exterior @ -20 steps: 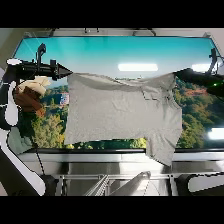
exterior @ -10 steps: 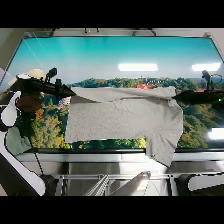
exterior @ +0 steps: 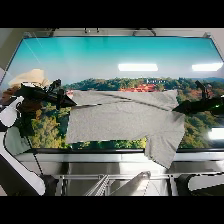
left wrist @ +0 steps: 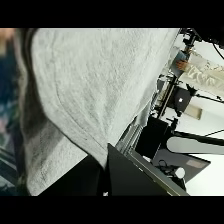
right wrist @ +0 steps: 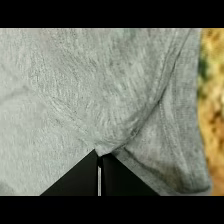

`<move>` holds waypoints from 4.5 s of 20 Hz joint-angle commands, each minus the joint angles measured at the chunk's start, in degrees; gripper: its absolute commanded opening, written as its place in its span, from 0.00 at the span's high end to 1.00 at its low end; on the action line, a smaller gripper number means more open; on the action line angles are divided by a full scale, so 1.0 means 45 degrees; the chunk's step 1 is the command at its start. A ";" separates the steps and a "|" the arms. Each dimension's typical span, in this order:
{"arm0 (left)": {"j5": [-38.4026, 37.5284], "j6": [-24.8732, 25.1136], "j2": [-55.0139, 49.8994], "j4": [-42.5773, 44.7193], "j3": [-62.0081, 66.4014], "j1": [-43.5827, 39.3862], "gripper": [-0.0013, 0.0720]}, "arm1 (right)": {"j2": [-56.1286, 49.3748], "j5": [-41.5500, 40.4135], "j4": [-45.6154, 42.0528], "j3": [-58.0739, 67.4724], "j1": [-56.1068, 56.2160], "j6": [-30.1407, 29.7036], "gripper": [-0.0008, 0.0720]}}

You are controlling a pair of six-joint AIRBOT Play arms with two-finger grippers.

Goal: Fold the shirts.

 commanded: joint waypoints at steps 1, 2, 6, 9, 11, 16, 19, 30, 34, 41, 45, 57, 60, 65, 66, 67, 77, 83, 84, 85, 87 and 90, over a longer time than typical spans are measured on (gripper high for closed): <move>-0.0151 -0.0010 -0.0005 0.0136 -0.0073 0.0374 0.98 | -0.0010 -0.0471 -0.0287 -0.0019 -0.0005 0.0053 0.97; -0.0044 -0.0010 -0.0005 0.0131 -0.0073 0.0418 0.98 | -0.0010 -0.0544 -0.0282 -0.0019 -0.0005 0.0053 0.97; 0.0228 0.0248 -0.0005 0.0131 -0.0058 0.0495 0.98 | -0.0010 -0.0928 -0.0282 -0.0015 0.0073 0.0053 0.97; 0.0267 0.0155 -0.0010 0.0670 0.0612 0.0631 0.98 | -0.0010 -0.1180 -0.0272 -0.0015 0.0073 0.0053 0.97; 0.0306 0.0034 -0.0010 0.0763 0.1025 0.0583 0.97 | -0.0010 -0.1171 -0.0223 -0.0015 0.0092 0.0053 0.97; 0.0015 -0.0087 -0.0010 0.0792 0.1807 0.0282 0.64 | 0.0024 -0.1151 -0.0185 -0.0015 0.0092 0.0238 0.93; -0.1899 -0.1676 0.0010 0.0797 0.2433 0.0588 0.64 | 0.0763 -0.0665 -0.0374 0.0063 0.0024 0.0340 0.63; 0.1462 -0.1326 0.6460 0.4702 -0.7373 0.1005 0.61 | 0.4488 -0.0578 -0.0860 -0.1088 -0.1948 0.2191 0.58; 0.2506 -0.1263 0.6761 0.4809 -0.9360 0.0777 0.61 | 0.4546 -0.0121 0.0117 -0.1146 -0.1651 0.2186 0.58; 0.4012 -0.0491 0.6751 0.4818 -1.0341 0.0758 0.47 | 0.4546 0.0918 0.0175 -0.1146 -0.1593 0.2302 0.57; 0.4255 -0.0393 0.6751 0.4488 -1.0074 0.0520 0.29 | 0.4546 0.1020 0.0165 -0.1146 -0.1598 0.2540 0.44; 0.4614 0.1379 0.9136 0.4804 -1.0176 0.1671 0.29 | 0.4541 0.1078 0.0160 -0.1146 -0.1617 0.2623 0.47; 0.4857 0.2040 0.9253 0.4265 -1.0797 0.1579 0.29 | 0.4541 0.1083 0.0155 -0.1146 -0.1613 0.2628 0.47; 0.2934 0.2176 0.9253 0.3298 -0.9442 0.2084 0.33 | 0.4541 0.1083 0.0155 -0.1146 -0.1617 0.2623 0.47; 0.2841 0.2132 0.9253 0.3463 -0.9190 0.2181 0.33 | 0.4541 0.1083 0.0155 -0.1146 -0.1617 0.2623 0.47; 0.2851 0.2137 0.9253 0.3449 -0.9117 0.2312 0.33 | 0.4541 0.1083 0.0155 -0.1146 -0.1617 0.2623 0.47; 0.5401 0.3065 0.9194 0.3478 -1.0992 0.3322 0.32 | 0.4541 0.1088 0.0160 -0.1146 -0.1613 0.2628 0.47; 0.5022 0.2817 0.7082 0.3283 -1.0967 0.1705 0.37 | 0.4541 0.1200 0.0165 -0.1146 -0.1608 0.2623 0.47; 0.4799 0.2939 0.6761 0.2773 -1.0967 0.1418 0.48 | 0.4541 0.1214 0.0160 -0.1146 -0.1608 0.2623 0.47; 0.4469 0.3337 0.6504 0.2118 -1.0914 0.1146 0.49 | 0.4541 0.1239 0.0160 -0.1146 -0.1608 0.2623 0.47; 0.3619 0.3842 0.6067 0.1331 -1.0482 0.0665 0.68 | 0.4541 0.1248 0.0141 -0.1146 -0.1622 0.2628 0.47; 0.3177 0.3949 0.5892 0.1404 -0.9821 0.0379 0.96 | 0.4541 0.1953 -0.0753 -0.1185 -0.2050 0.3133 0.50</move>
